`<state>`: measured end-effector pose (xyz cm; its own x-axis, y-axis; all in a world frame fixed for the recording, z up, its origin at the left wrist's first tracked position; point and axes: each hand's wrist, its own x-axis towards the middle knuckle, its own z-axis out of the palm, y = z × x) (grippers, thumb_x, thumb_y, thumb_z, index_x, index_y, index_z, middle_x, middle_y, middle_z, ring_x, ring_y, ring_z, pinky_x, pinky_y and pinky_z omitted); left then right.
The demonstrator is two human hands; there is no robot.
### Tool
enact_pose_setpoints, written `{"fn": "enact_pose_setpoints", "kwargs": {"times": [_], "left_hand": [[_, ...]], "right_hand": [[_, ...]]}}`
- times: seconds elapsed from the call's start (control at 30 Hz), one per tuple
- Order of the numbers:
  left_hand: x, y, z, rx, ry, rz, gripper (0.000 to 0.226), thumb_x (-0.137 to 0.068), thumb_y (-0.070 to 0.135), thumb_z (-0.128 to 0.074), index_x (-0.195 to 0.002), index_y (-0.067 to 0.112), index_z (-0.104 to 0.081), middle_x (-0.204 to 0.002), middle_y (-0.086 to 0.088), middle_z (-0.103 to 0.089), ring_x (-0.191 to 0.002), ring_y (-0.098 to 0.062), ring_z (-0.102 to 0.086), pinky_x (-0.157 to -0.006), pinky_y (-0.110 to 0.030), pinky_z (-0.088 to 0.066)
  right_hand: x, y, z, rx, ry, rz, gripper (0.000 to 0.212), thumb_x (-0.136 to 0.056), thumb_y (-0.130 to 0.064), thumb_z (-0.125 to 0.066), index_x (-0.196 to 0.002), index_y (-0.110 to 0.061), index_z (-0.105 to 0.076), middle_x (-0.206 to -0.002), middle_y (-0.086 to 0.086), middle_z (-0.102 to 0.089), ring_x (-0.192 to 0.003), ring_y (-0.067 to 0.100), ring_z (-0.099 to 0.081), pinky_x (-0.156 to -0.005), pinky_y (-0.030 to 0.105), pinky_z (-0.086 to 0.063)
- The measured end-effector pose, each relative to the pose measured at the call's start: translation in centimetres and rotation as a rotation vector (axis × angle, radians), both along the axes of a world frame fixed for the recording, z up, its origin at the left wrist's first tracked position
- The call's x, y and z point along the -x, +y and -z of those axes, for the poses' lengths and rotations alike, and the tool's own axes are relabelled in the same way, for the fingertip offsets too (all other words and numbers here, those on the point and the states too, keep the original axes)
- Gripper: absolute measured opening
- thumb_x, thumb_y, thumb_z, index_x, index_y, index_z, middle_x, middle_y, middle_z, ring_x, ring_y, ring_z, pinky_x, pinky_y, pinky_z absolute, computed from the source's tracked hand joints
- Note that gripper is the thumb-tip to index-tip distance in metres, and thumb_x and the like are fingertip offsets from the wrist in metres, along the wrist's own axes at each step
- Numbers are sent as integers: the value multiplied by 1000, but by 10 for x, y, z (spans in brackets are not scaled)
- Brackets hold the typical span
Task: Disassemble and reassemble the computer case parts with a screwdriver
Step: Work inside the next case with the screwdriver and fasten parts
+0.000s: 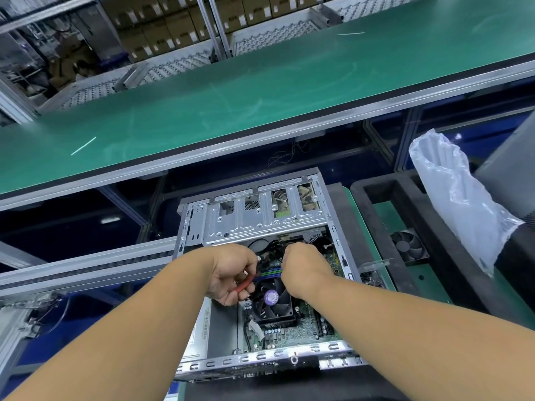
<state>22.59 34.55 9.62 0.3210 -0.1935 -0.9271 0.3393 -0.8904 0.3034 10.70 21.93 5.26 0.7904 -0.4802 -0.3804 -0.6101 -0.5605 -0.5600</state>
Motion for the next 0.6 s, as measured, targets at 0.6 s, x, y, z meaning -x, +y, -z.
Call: {"fn": "enact_pose_setpoints", "kwargs": {"times": [0.6], "left_hand": [[55,8,-13,71,-505,214,18,-93,2,-37,-92,15,-50,-75,-14,-48,-45,-18,-40,-46,-19,-27]], "right_hand": [[24,3,-27,5,-118,-60,12,-92,-7,-58,-92,-11,-70,-85,4,-68,-69,18,-58,-60,25,-50]]}}
